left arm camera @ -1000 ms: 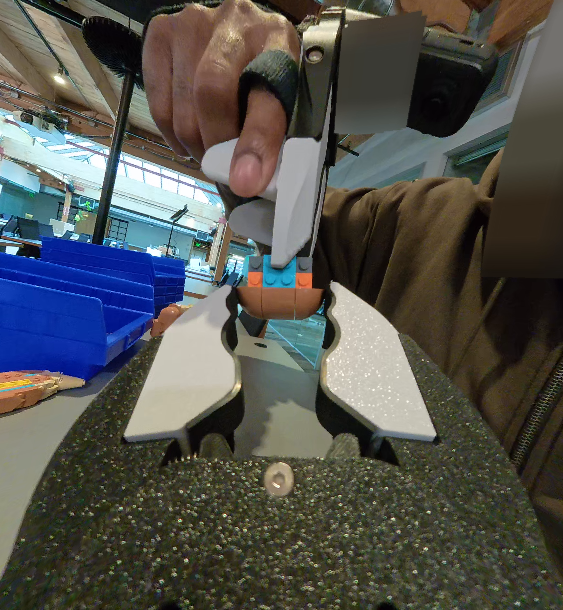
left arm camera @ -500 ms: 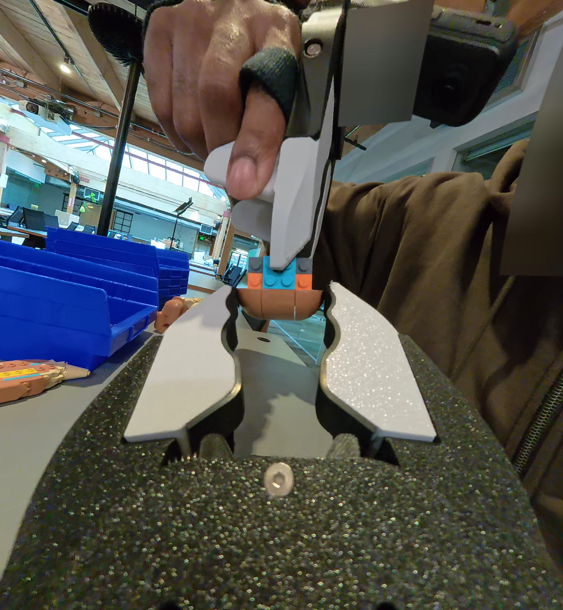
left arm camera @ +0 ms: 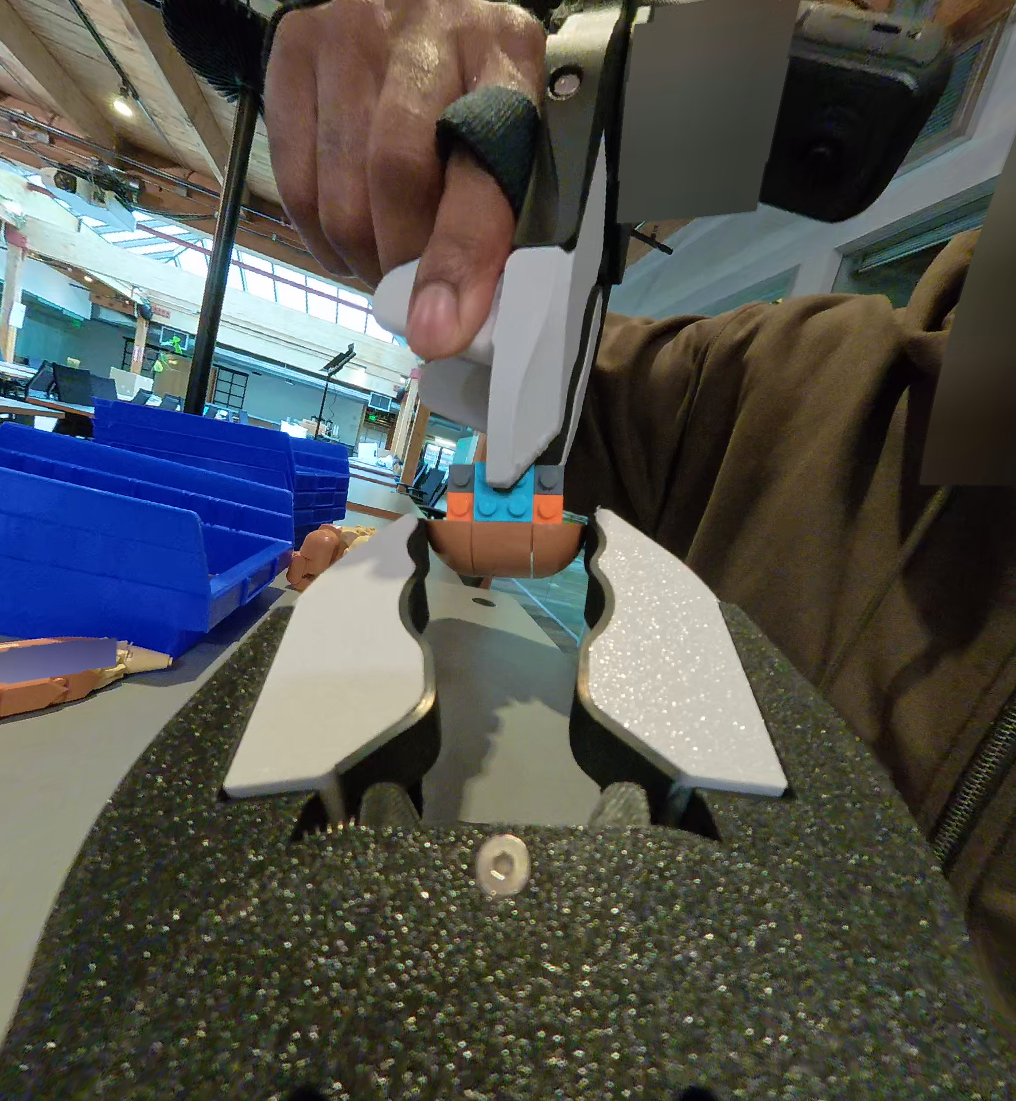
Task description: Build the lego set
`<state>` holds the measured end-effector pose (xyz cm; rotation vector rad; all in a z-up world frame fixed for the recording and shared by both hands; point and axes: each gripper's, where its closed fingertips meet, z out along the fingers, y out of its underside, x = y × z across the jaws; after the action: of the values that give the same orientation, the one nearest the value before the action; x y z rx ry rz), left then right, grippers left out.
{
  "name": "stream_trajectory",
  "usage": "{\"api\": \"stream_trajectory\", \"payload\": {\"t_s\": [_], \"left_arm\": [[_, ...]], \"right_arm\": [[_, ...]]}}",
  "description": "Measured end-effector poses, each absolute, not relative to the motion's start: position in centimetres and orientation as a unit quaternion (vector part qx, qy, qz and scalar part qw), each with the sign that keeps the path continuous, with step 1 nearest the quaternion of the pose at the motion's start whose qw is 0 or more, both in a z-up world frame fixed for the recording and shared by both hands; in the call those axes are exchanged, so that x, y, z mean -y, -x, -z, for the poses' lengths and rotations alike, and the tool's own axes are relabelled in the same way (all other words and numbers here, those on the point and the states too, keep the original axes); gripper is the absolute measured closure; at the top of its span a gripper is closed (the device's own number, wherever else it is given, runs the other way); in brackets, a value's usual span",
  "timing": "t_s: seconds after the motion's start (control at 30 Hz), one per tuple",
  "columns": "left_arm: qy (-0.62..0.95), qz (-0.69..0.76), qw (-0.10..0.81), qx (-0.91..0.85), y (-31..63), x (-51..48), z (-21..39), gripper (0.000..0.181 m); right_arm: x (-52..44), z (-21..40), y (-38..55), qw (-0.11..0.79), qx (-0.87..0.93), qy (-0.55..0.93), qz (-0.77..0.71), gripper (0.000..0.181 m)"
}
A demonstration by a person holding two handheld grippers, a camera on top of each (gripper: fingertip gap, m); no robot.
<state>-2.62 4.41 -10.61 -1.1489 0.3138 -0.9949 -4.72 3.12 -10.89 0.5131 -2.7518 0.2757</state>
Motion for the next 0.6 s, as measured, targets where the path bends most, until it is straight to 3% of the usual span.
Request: {"api": "stream_trajectory", "payload": {"t_s": [0.23,0.37,0.6], "left_arm": [[0.513,0.448,0.72,-0.136,2.9,-4.4,10.3,0.131],[0.51,0.441,0.724,-0.145,2.8,-4.2,10.1,0.131],[0.523,0.414,0.728,-0.156,2.8,-4.3,10.3,0.13]], "right_arm": [[-3.1,10.5,5.0,0.197,0.955,-0.188,-0.117,0.165],[-3.4,10.5,5.2,0.202,0.956,-0.18,-0.114,0.151],[-3.4,9.8,5.4,0.213,0.951,-0.182,-0.13,0.153]]}}
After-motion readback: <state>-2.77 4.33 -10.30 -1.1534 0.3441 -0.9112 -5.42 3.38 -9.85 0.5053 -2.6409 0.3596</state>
